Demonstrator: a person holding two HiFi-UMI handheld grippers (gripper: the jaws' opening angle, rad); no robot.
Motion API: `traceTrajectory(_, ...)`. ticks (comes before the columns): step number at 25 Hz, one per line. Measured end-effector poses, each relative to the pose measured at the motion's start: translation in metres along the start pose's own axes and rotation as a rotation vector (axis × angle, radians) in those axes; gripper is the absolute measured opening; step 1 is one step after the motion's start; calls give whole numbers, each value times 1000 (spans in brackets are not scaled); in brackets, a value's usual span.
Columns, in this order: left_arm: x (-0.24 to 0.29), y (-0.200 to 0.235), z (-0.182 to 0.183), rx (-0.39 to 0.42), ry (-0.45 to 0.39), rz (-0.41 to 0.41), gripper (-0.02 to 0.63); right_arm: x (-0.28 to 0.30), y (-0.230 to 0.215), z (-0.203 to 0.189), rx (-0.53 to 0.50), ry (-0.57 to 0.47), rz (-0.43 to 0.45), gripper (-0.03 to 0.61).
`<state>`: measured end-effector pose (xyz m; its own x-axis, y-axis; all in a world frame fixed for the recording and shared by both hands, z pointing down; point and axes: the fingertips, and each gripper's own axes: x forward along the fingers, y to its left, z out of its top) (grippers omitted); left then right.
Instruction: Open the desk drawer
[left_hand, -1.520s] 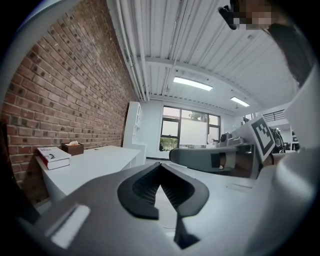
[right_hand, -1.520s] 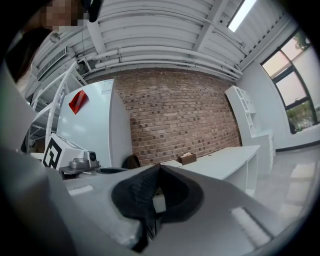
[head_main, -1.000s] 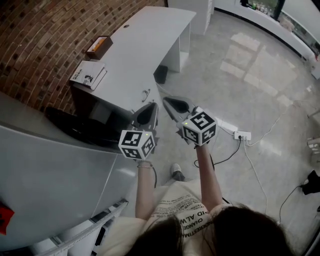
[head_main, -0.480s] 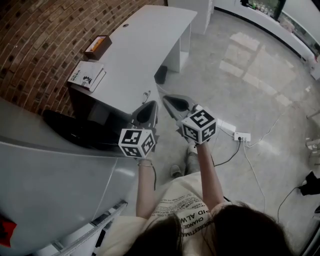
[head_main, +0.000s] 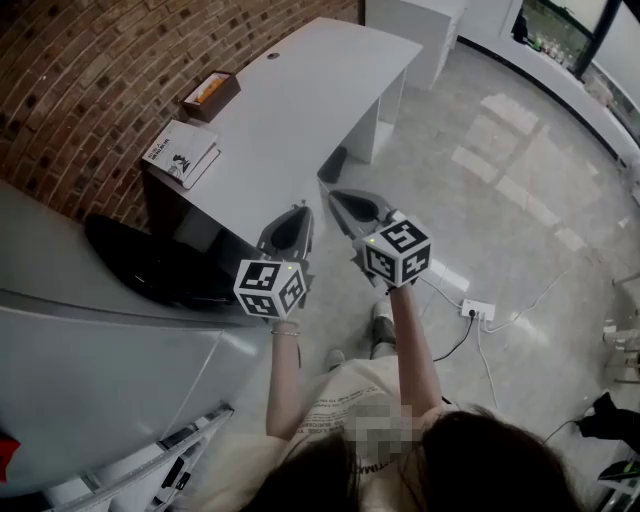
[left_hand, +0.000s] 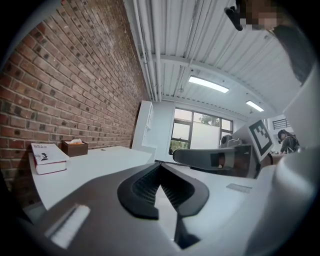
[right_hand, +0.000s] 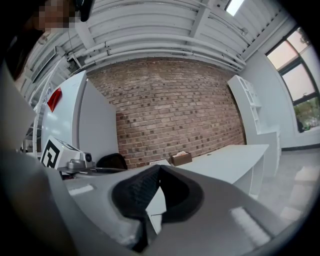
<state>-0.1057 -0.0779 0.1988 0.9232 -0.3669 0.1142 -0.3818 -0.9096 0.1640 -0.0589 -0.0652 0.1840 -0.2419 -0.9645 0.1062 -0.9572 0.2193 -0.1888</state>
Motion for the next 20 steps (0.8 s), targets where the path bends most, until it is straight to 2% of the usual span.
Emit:
traceTrajectory(10,58,14,4,-48,-23,142,-2,38,-51,10,-21,64,161,0)
traceTrajectory(20,73,19,-9,-98,-42,310,-2,50,-68,-3,-34,125,323,0)
